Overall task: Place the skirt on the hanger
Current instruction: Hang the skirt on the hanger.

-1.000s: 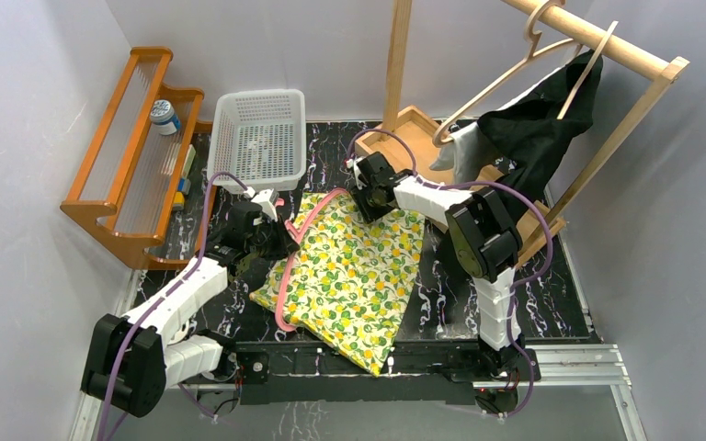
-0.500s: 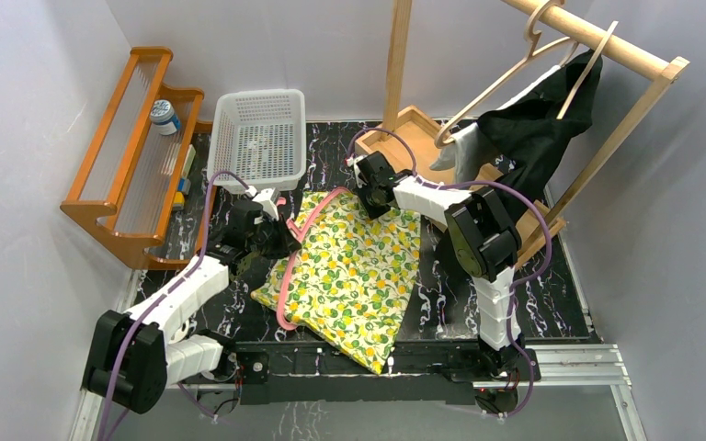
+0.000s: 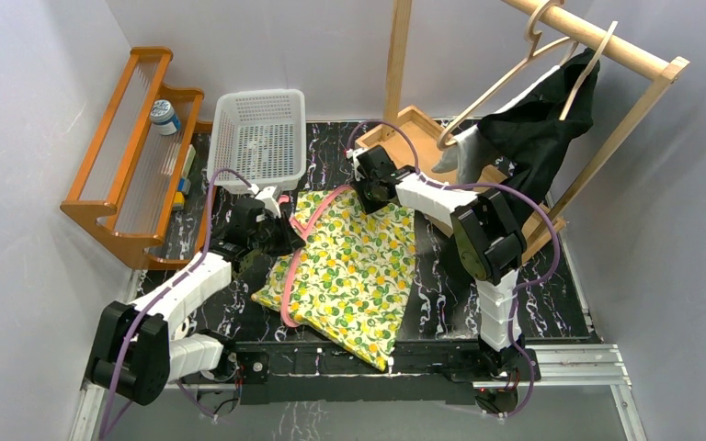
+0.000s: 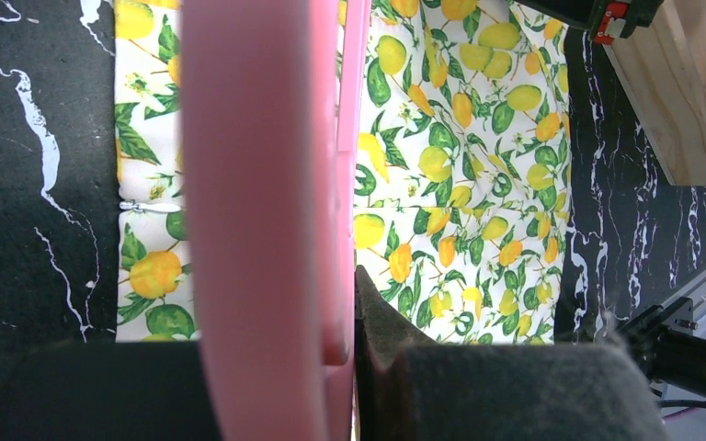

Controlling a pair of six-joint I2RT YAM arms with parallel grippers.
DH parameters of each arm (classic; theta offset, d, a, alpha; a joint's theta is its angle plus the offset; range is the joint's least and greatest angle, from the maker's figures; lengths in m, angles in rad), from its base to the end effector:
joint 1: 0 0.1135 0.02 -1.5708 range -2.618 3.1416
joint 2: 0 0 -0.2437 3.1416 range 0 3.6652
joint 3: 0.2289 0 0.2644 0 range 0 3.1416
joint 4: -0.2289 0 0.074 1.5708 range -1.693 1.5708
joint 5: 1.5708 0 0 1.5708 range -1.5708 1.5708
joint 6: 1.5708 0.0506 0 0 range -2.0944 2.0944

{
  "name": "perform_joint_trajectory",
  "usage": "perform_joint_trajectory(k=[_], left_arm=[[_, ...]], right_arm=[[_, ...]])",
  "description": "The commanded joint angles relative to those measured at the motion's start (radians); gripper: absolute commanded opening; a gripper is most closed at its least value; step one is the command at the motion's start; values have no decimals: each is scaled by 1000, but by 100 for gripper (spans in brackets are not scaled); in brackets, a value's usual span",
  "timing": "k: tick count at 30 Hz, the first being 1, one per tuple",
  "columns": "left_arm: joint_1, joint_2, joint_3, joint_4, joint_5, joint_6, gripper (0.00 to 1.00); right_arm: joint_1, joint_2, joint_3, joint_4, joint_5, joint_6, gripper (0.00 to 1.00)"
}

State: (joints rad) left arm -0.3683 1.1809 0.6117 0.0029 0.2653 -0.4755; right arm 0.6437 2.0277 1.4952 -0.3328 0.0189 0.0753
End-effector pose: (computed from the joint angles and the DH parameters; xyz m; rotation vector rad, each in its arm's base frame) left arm 0.2567 -0.1133 0.1848 0.0434 2.2159 -0.7662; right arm 0.3690 0.2757 0.1583 -0.6811 2.3623 0.2967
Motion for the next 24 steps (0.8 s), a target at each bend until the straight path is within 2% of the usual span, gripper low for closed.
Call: perform_joint_trajectory(k=[1,4,5,6,7,8,11,14,17,24], left_arm=[[2,0,18,-13,53,17,0],[1,0,18,10,99,29,0],[1,0,19,21,105,26,0],[2,3,22,24,100,21,0],[2,7,24,24,87,18,0],[2,12,31,20,71,16,0],[1,32,42,17,50,3,0],[2,54,54,20,41,-12,0],[1,67,61,23,51,-14,0],[0,59,33,26,48,-15,0]], right_arm=[[4,-53,37,76,60,26,0],[4,-32,59,65,39,19,0],[4,-29,67,59,19,15,3],[6,-30,70,56,7,14,8],[6,-34,71,53,6,16,18],[5,-43,68,50,18,21,31],[6,-80,44,35,67,37,48],[7,-130,14,-9,112,53,53],[18,-191,-46,-38,92,55,58],[89,-234,-185,-58,34,72,60]])
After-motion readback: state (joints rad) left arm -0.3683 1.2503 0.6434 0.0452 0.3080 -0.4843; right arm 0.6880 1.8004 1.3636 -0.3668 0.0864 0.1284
